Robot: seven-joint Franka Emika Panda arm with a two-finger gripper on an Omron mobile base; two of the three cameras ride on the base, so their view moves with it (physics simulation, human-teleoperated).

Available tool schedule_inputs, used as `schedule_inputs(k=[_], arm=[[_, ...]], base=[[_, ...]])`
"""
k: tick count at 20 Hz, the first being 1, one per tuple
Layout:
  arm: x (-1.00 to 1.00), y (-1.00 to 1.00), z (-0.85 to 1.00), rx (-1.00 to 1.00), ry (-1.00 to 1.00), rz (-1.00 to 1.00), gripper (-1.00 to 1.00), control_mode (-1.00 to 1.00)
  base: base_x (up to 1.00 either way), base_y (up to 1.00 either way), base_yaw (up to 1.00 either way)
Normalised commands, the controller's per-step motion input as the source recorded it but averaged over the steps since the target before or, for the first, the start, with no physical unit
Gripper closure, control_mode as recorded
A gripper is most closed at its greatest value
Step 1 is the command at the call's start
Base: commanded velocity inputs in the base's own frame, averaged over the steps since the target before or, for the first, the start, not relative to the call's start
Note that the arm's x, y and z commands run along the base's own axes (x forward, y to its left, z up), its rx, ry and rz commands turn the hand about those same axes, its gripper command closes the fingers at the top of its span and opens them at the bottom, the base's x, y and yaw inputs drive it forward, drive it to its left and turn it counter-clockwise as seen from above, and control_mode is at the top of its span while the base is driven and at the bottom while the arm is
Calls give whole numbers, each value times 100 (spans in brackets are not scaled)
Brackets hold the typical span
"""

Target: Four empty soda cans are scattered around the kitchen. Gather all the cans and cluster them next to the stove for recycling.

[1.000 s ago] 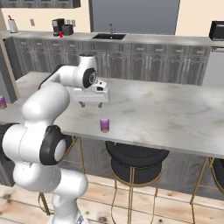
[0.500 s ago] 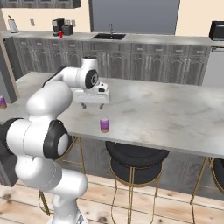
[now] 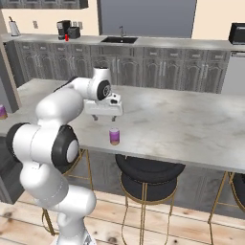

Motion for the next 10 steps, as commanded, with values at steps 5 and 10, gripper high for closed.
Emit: schedule_inputs(k=[5, 10], arm=[[18, -14, -20, 0, 0, -2, -100, -100], [21, -4, -20, 0, 0, -2, -100, -100]], base=[[0, 0, 0], [0, 0, 0]])
